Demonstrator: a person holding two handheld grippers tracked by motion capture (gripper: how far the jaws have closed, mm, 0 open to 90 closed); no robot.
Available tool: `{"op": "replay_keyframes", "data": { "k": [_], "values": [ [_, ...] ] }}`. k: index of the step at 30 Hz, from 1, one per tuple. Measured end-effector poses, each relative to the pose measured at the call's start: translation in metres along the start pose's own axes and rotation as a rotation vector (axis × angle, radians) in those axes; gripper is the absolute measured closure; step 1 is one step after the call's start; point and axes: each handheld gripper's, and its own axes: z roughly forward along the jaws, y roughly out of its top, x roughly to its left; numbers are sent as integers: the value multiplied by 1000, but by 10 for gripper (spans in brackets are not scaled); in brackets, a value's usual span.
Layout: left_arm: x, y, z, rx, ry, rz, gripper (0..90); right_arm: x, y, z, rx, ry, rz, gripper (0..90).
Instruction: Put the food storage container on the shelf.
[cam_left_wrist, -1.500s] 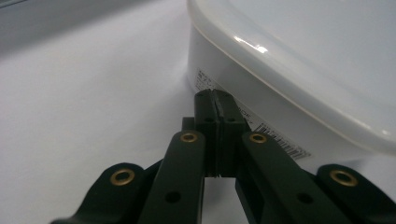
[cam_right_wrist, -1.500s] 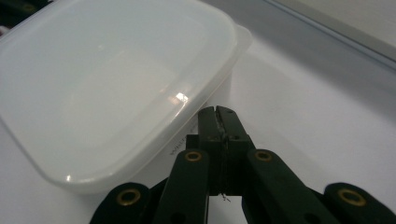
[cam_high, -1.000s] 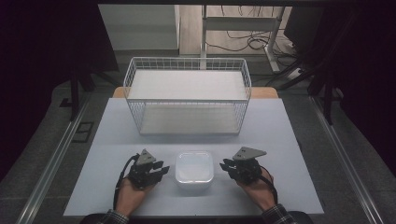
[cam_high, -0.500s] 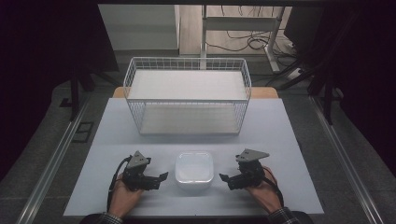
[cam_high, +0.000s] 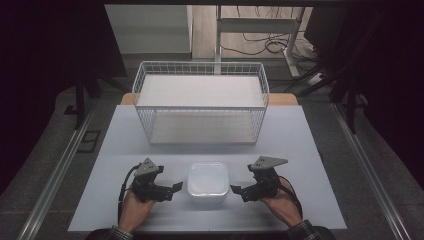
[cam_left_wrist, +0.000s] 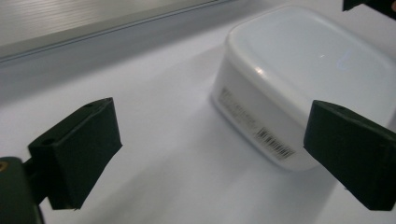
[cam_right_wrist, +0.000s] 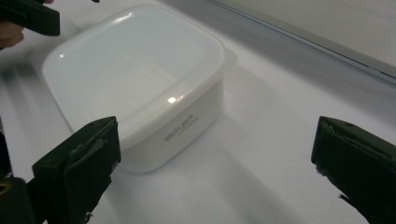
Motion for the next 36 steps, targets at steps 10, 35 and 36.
{"op": "replay_keyframes", "data": {
  "k": [10,35,36],
  "values": [
    [-17,19,17,38,-88,40,29,11,17,6,27,71,35,58],
    [-19,6,5,57,-261,-54,575,18,14,8,93,151,168,576],
    [-21,6,4,52,-247,-55,589,18,13,7,84,149,177,600]
  ]
}}
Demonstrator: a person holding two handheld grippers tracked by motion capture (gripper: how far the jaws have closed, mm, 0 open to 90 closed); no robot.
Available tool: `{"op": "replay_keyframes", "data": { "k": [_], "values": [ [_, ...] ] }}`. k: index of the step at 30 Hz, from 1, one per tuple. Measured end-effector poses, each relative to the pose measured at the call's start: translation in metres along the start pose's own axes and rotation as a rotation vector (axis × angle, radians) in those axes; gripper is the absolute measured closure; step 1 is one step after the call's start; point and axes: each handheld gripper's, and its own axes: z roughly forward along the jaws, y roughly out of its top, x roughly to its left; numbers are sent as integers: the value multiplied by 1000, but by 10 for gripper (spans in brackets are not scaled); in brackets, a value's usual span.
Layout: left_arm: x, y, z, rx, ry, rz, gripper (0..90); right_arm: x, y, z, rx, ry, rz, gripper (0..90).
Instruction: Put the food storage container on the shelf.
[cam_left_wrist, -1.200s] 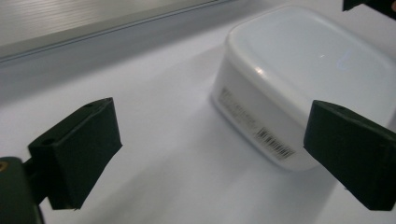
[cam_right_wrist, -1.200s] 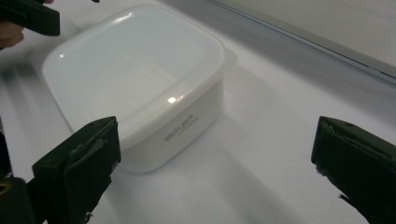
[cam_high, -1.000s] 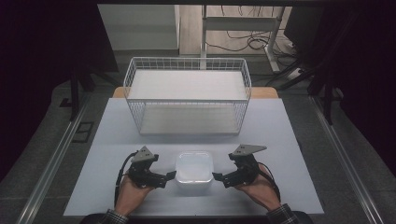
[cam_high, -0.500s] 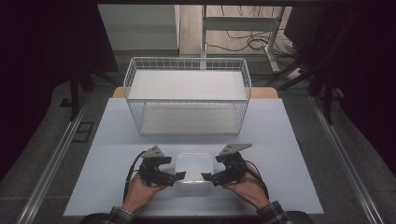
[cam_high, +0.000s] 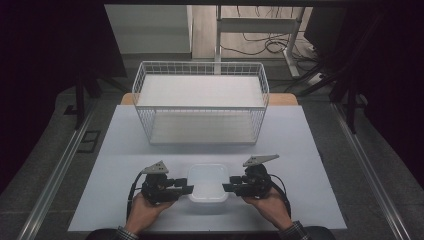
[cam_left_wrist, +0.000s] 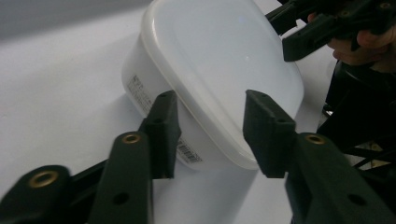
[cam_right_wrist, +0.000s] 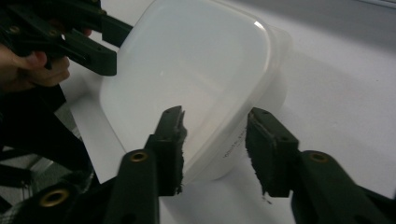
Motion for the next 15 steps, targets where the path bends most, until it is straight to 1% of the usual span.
{"op": "replay_keyframes", "data": {
  "k": [1,2,3,4,5,7,8,9,10,11,12,13,14,15],
  "values": [
    [-1,0,-1,-3,10,-6,607,0,-1,-1,-9,-2,14,624],
    [-1,0,-1,-3,10,-6,625,1,-1,-2,-19,-5,37,646],
    [-2,0,-2,-10,19,-16,625,1,-1,-2,-19,-5,37,646],
    [-3,0,-3,-19,25,-18,647,1,-1,-3,-27,-4,47,669],
    [-1,0,-5,-29,26,-20,692,2,-2,-5,-50,-9,54,716],
    [1,-1,-6,-41,13,-36,728,1,-2,-6,-68,-10,61,744],
    [2,-1,-6,-44,9,-45,733,1,-3,-6,-73,-8,62,748],
    [2,-1,-6,-48,9,-52,737,0,-3,-6,-77,0,75,753],
    [2,-1,-6,-54,13,-55,746,-1,-4,-5,-83,4,85,762],
    [1,-1,-6,-58,26,-54,766,-1,-5,-6,-88,1,90,781],
    [0,-1,-6,-59,44,-44,798,-1,-5,-6,-95,-9,80,788],
    [0,0,-5,-62,47,-49,799,0,-5,-5,-94,-29,54,790],
    [0,0,-5,-60,56,-45,799,3,-5,-5,-96,-48,51,790],
    [1,0,-4,-63,58,-47,799,4,-4,-5,-98,-58,44,790]
  ]
}}
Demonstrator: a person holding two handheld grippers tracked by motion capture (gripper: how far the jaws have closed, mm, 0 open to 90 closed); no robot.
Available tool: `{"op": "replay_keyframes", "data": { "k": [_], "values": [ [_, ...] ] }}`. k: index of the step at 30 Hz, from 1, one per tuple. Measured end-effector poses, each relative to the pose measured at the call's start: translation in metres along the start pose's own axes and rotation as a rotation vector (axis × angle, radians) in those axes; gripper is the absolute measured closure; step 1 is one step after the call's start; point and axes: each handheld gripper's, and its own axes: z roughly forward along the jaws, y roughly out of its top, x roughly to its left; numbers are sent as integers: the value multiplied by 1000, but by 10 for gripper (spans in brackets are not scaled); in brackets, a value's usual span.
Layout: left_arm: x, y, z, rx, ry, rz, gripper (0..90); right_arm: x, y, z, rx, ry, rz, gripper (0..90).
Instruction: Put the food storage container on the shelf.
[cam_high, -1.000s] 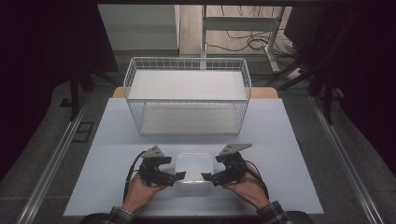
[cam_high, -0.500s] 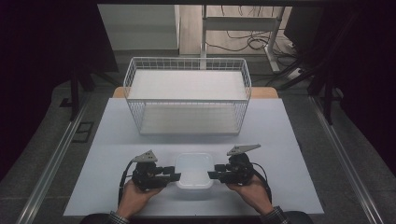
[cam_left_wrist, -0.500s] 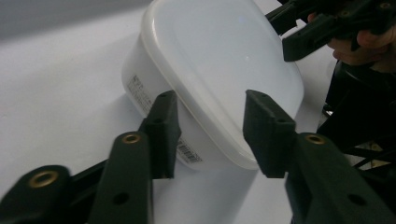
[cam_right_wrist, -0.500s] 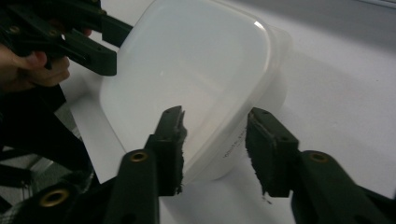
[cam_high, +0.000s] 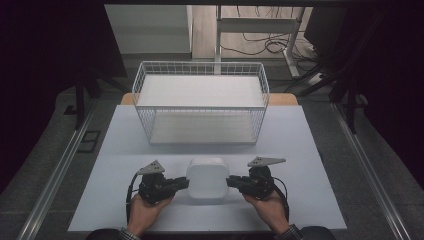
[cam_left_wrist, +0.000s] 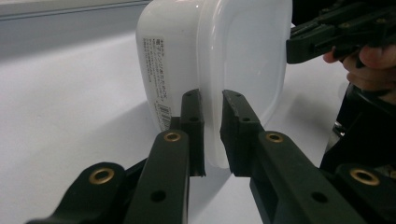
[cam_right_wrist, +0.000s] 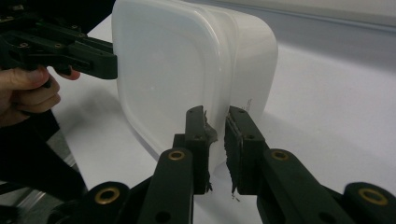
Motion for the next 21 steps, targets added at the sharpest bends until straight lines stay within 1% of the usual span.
{"op": "replay_keyframes", "data": {
  "k": [3,4,9,12,15,18,19,21],
  "values": [
    [1,1,2,-5,6,0,798,1,1,1,-19,-16,-9,790],
    [1,2,3,-10,17,6,798,1,1,1,-23,-21,-12,790],
    [2,9,3,-21,27,15,797,-2,7,0,-48,-30,-22,789],
    [4,17,3,-29,36,34,797,-3,12,0,-48,-33,-40,789],
    [5,20,2,-36,41,33,797,-4,18,1,-57,-38,-51,788],
    [10,29,2,-47,58,37,797,-7,26,4,-65,-41,-56,788],
    [10,29,2,-47,58,37,797,-7,26,4,-65,-41,-56,788],
    [15,39,2,-56,65,43,796,-10,34,7,-78,-47,-58,787]
  ]
}}
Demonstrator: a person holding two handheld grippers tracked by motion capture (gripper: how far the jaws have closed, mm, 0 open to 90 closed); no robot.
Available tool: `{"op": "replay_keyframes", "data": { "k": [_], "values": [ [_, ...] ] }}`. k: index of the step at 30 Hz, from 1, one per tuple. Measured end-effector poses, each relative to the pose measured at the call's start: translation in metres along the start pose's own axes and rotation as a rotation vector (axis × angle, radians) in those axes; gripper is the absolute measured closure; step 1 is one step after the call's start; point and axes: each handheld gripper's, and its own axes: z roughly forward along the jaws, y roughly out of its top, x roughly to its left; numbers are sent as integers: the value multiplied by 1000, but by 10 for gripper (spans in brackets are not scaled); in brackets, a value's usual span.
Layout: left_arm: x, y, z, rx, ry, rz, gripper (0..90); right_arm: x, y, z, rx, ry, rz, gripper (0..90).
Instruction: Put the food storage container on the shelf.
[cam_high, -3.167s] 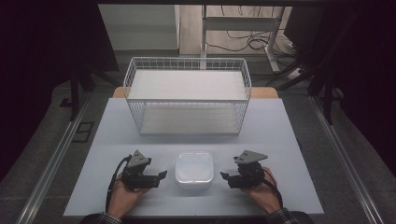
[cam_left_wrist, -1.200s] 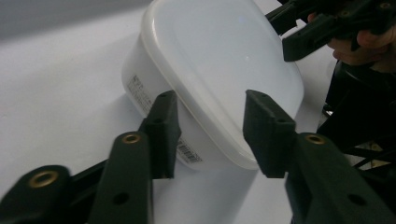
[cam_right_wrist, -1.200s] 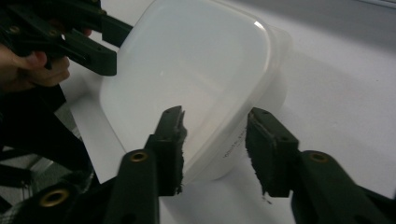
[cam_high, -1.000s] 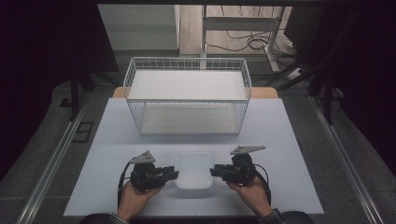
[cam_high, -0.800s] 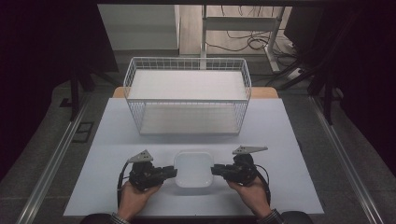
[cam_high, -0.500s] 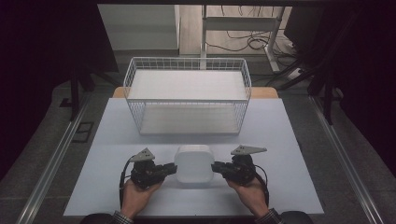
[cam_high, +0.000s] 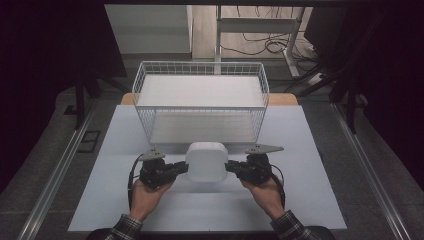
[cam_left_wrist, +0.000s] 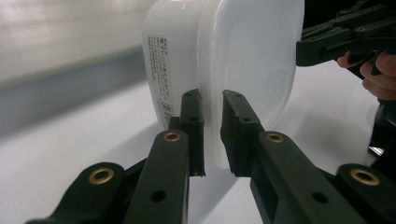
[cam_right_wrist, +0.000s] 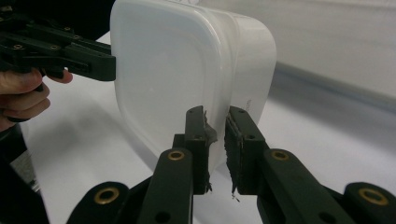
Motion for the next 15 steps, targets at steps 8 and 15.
{"op": "replay_keyframes", "data": {
  "k": [8,15],
  "values": [
    [13,20,6,-21,26,11,794,-11,18,9,-29,-20,-3,784],
    [28,36,14,-43,48,-7,792,-24,35,22,-41,-37,6,780]
  ]
}}
